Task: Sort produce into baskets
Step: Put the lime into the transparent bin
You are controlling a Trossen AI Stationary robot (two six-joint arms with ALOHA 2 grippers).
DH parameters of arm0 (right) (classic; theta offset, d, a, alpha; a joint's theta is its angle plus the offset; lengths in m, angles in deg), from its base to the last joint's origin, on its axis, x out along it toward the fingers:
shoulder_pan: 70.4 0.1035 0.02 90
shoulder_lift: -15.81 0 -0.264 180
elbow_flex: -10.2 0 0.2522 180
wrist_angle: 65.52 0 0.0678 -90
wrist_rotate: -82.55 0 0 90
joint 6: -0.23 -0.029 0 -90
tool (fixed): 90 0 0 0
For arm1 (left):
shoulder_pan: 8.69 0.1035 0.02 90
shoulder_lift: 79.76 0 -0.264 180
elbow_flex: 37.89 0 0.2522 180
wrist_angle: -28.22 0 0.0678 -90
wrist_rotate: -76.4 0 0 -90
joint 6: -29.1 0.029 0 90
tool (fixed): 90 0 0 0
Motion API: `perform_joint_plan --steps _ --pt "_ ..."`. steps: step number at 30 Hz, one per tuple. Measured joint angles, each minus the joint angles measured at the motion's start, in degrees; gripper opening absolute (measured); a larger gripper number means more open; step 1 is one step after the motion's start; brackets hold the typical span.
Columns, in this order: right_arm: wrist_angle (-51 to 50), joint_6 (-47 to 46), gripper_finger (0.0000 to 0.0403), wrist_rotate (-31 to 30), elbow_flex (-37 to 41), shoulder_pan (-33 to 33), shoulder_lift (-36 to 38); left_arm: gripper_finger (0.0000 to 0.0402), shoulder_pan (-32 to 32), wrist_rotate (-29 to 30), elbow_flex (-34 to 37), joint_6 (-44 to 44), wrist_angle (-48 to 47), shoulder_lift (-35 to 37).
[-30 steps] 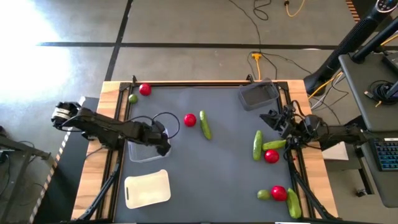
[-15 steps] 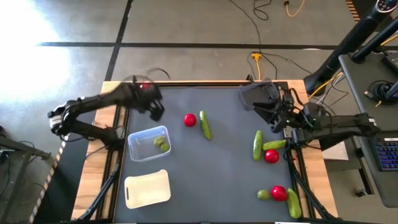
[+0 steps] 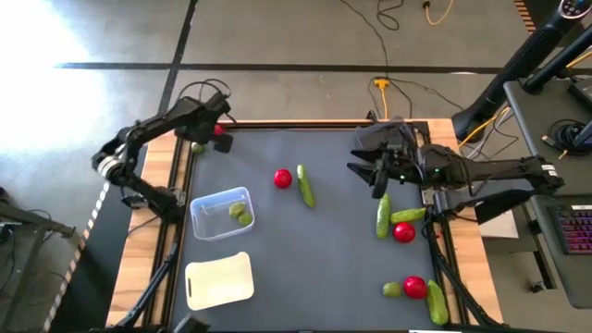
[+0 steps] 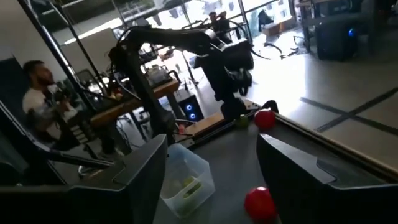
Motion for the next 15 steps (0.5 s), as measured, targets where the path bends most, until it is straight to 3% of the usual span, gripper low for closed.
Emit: perform_joint_plan --steps 5,8,15 --pt "-0.82 1.84 0.0256 0.07 -2.10 0.00 0.03 0.0309 0.24 5.59 -5.51 8.60 -5.65 -8.94" --pt "-4.15 1.31 0.0256 0.06 -2.68 0.01 0.93 0.0301 0.44 4.04 -9.03 14.71 -9.44 -14.55" --pt "-14.46 -3.34 0.0264 0.23 -2.71 0.96 3.71 0.0300 1.32 8.85 -13.69 20.85 -13.44 -23.74"
